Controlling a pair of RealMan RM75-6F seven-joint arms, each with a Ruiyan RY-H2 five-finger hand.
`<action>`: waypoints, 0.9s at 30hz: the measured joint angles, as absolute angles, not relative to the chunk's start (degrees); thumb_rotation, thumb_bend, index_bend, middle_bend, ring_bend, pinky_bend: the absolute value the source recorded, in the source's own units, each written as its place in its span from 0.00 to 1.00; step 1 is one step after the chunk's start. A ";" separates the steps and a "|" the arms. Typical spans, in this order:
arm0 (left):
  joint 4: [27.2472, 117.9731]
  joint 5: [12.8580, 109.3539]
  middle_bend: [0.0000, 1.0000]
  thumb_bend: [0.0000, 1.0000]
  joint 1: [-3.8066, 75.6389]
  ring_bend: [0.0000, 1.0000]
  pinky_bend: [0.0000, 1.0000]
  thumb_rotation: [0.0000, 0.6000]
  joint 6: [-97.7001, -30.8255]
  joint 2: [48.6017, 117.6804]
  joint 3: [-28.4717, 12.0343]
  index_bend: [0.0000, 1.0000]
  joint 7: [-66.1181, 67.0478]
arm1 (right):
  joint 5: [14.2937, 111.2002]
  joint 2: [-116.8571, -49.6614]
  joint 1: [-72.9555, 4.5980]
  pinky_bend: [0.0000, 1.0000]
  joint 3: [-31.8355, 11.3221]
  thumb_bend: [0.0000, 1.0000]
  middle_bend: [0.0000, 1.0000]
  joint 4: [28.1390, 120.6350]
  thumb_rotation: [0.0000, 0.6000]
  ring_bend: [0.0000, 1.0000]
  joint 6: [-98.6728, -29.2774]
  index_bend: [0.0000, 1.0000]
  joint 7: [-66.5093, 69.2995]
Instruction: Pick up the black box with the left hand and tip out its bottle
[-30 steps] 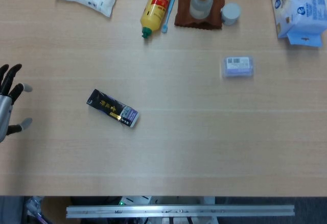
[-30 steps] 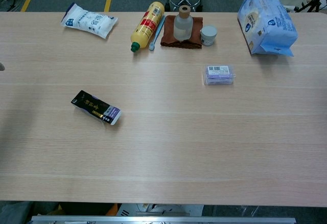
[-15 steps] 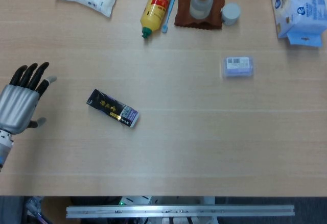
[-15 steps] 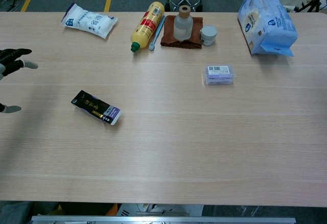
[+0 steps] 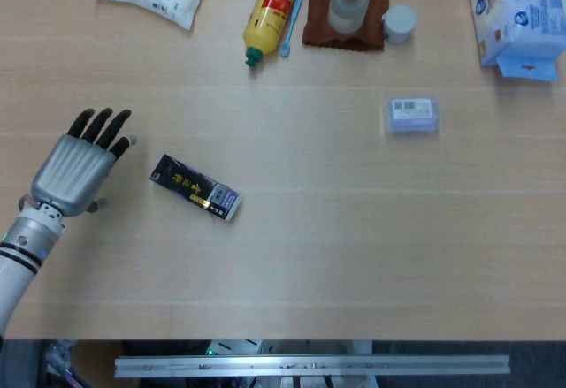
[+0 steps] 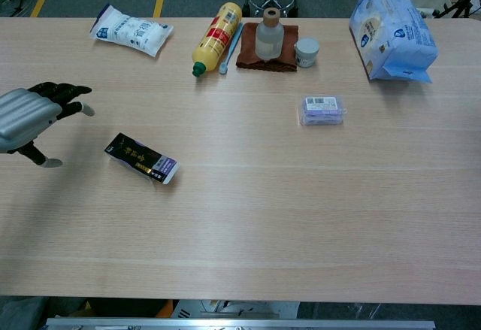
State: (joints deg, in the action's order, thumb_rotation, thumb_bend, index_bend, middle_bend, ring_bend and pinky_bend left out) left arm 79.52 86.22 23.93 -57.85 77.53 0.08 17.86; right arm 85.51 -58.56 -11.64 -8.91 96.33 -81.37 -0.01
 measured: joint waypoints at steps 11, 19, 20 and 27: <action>79.87 82.90 0.00 0.03 26.26 0.00 0.09 1.00 -54.36 79.02 0.27 0.26 23.65 | 84.59 -59.22 -11.61 0.16 -8.44 0.21 0.09 94.84 1.00 0.03 -80.87 0.10 1.40; 79.78 84.67 0.00 0.03 27.94 0.00 0.09 1.00 -54.60 80.77 1.01 0.25 25.52 | 84.47 -59.78 -11.92 0.16 -8.18 0.21 0.09 94.19 1.00 0.03 -80.43 0.10 1.80; 79.54 84.91 0.00 0.03 28.14 0.00 0.09 1.00 -54.57 81.02 1.11 0.25 25.85 | 84.46 -59.80 -11.91 0.16 -8.15 0.21 0.09 94.17 1.00 0.03 -80.46 0.10 1.86; 77.76 85.98 0.00 0.03 29.91 0.00 0.09 1.00 -53.93 83.11 1.43 0.25 26.29 | 84.18 -59.92 -11.73 0.16 -7.96 0.21 0.10 93.89 1.00 0.03 -80.59 0.10 2.12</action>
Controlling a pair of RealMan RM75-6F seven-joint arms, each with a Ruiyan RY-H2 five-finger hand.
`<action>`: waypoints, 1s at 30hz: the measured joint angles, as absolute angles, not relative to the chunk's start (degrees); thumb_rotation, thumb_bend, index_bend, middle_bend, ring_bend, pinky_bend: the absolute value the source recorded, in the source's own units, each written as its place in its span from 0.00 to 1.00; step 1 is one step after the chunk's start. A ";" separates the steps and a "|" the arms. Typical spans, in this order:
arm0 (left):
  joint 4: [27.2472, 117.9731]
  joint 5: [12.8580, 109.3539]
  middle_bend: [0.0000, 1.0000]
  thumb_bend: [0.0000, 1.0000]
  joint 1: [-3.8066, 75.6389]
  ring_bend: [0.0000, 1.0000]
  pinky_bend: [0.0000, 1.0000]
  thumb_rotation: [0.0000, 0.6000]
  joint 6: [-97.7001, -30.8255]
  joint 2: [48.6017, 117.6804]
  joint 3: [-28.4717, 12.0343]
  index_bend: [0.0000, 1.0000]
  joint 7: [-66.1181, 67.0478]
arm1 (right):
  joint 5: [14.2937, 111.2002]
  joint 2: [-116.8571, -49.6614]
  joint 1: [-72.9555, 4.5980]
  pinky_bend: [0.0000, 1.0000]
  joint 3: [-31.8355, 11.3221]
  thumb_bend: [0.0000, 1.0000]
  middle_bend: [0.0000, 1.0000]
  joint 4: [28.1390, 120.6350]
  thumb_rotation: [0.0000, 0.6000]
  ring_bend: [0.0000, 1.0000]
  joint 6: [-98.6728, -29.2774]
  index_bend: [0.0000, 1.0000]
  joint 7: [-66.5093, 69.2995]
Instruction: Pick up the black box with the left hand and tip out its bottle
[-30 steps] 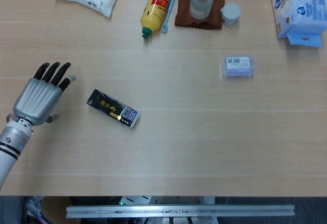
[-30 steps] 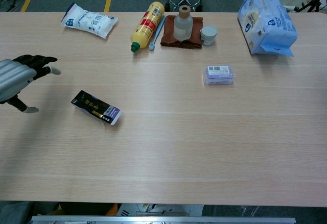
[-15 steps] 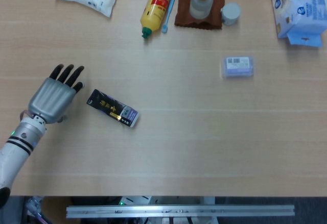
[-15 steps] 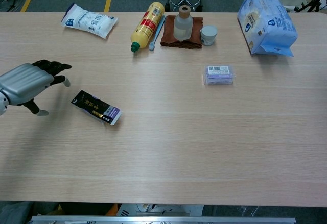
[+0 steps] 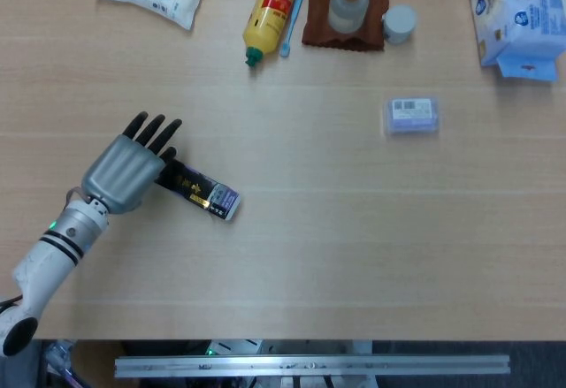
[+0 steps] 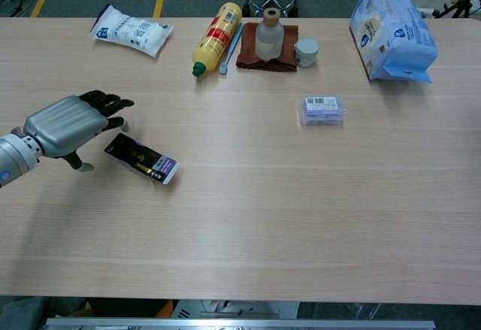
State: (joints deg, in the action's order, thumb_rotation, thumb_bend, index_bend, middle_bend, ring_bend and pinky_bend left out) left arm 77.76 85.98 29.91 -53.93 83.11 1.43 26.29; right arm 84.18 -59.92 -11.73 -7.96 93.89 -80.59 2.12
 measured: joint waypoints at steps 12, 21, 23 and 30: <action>75.73 84.83 0.00 0.03 32.01 0.00 0.09 1.00 -52.43 85.31 0.90 0.28 26.25 | 83.74 -60.37 -11.48 0.16 -7.53 0.21 0.10 92.84 1.00 0.03 -80.37 0.10 3.21; 75.05 83.76 0.00 0.03 32.46 0.00 0.09 1.00 -52.39 86.13 1.01 0.33 26.42 | 83.50 -60.75 -11.43 0.16 -7.37 0.21 0.10 92.14 1.00 0.03 -80.15 0.10 3.75; 75.00 83.62 0.00 0.03 32.51 0.00 0.09 1.00 -52.45 86.26 1.03 0.34 26.39 | 83.49 -60.84 -11.43 0.16 -7.32 0.21 0.10 92.05 1.00 0.03 -80.10 0.10 3.76; 74.55 82.85 0.00 0.03 32.86 0.00 0.09 1.00 -52.40 86.72 1.00 0.36 26.64 | 83.44 -61.03 -11.43 0.16 -7.21 0.21 0.10 91.87 1.00 0.03 -80.00 0.10 3.82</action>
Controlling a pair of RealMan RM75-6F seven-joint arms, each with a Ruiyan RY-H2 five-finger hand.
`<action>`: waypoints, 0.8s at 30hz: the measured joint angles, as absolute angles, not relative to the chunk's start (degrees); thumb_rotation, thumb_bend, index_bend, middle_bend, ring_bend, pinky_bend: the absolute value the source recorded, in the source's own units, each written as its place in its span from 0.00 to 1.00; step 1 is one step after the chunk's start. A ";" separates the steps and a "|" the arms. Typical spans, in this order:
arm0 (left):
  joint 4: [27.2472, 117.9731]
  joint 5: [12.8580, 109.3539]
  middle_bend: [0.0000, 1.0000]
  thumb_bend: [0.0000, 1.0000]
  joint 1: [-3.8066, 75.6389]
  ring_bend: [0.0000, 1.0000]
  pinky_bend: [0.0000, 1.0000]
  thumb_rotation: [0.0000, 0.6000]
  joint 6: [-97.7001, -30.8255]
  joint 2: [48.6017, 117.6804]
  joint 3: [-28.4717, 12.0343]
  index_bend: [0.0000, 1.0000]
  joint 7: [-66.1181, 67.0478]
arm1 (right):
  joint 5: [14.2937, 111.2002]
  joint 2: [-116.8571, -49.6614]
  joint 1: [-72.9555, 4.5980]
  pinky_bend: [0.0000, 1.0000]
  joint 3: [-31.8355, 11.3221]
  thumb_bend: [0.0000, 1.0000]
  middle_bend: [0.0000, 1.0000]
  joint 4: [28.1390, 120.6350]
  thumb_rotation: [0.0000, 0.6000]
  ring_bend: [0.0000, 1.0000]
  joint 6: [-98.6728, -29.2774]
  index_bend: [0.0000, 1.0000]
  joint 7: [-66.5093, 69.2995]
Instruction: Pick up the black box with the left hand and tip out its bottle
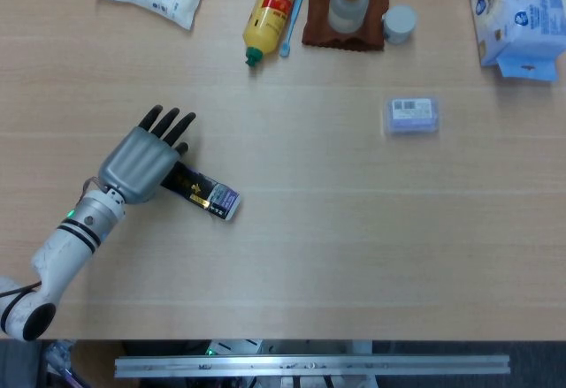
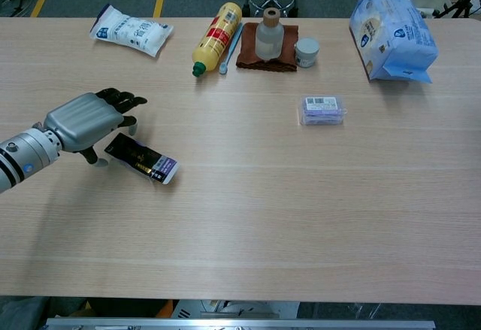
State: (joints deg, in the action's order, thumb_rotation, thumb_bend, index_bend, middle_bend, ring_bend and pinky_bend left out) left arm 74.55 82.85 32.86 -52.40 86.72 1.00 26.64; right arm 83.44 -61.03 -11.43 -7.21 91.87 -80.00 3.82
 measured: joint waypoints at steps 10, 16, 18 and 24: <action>73.05 81.76 0.00 0.03 33.21 0.00 0.09 1.00 -52.45 87.32 0.71 0.38 26.07 | 83.23 -61.11 -11.33 0.16 -7.06 0.21 0.10 91.84 1.00 0.03 -79.80 0.10 3.96; 73.26 81.77 0.00 0.03 33.33 0.00 0.09 1.00 -52.61 87.35 1.07 0.38 26.15 | 83.17 -61.17 -11.34 0.16 -7.01 0.21 0.10 91.79 1.00 0.03 -79.66 0.10 4.11; 73.30 81.65 0.00 0.03 33.35 0.00 0.09 1.00 -52.61 87.39 1.17 0.38 26.27 | 83.19 -61.21 -11.33 0.16 -6.95 0.21 0.10 91.74 1.00 0.03 -79.62 0.10 4.18; 73.08 81.19 0.00 0.03 33.32 0.00 0.09 1.00 -52.69 87.51 1.27 0.40 26.36 | 83.09 -61.23 -11.22 0.16 -6.89 0.21 0.10 91.64 1.00 0.03 -79.62 0.10 4.32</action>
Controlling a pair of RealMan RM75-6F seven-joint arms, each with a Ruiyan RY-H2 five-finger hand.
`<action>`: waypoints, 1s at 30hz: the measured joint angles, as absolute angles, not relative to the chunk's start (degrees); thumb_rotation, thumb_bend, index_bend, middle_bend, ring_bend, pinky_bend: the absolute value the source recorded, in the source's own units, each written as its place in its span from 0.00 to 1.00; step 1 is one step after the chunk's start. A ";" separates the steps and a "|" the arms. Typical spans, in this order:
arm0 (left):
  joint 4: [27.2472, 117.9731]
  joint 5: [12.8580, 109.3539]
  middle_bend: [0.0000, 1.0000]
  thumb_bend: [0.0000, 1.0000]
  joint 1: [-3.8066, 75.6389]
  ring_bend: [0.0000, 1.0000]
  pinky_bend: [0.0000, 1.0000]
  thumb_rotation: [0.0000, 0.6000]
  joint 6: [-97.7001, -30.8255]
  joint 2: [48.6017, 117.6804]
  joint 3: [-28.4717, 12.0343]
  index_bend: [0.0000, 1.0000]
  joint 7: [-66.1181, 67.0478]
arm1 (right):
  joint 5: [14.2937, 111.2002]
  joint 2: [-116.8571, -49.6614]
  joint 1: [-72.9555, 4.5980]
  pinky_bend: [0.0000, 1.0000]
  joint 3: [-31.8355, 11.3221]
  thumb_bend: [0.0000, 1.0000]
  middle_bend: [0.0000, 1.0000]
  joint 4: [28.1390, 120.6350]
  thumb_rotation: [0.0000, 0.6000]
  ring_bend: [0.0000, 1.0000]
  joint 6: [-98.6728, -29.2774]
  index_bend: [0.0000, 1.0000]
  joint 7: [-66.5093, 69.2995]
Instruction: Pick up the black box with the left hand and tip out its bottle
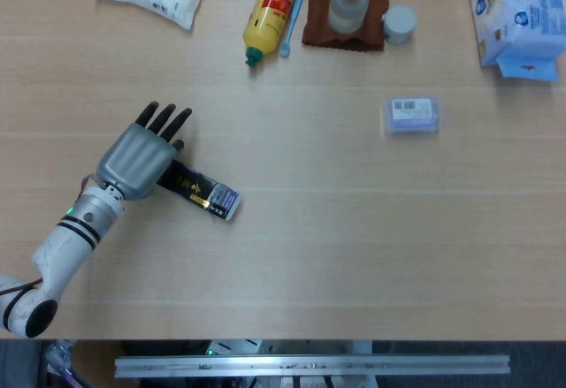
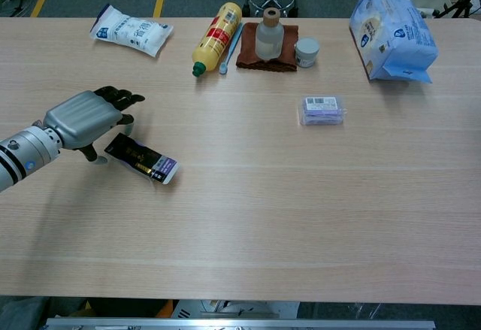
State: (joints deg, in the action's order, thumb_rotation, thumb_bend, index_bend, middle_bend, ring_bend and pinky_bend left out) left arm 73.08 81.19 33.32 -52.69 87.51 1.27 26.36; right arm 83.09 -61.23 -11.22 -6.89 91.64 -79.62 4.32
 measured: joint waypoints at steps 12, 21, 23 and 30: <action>72.15 81.42 0.00 0.03 33.22 0.00 0.09 1.00 -53.43 87.92 1.65 0.49 25.80 | 83.08 -61.23 -11.11 0.16 -6.84 0.21 0.10 91.61 1.00 0.03 -79.69 0.10 4.50; 72.92 81.63 0.00 0.03 32.40 0.00 0.09 1.00 -55.19 87.16 2.02 0.58 27.43 | 83.20 -61.09 -10.88 0.16 -6.84 0.21 0.10 91.61 1.00 0.03 -80.05 0.10 4.92; 73.35 81.59 0.00 0.03 32.23 0.00 0.09 1.00 -55.51 86.84 2.10 0.58 28.11 | 83.18 -61.12 -10.84 0.16 -6.84 0.21 0.10 91.51 1.00 0.03 -80.07 0.10 5.07; 75.65 81.40 0.00 0.03 31.55 0.00 0.09 1.00 -57.24 85.30 2.27 0.60 32.98 | 83.43 -61.24 -10.78 0.16 -6.83 0.21 0.10 91.28 1.00 0.03 -80.29 0.10 5.44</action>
State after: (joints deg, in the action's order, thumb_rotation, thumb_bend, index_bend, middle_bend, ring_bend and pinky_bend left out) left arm 75.65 81.40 31.55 -57.24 85.30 2.27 32.98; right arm 83.43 -61.24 -10.78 -6.83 91.28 -80.29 5.44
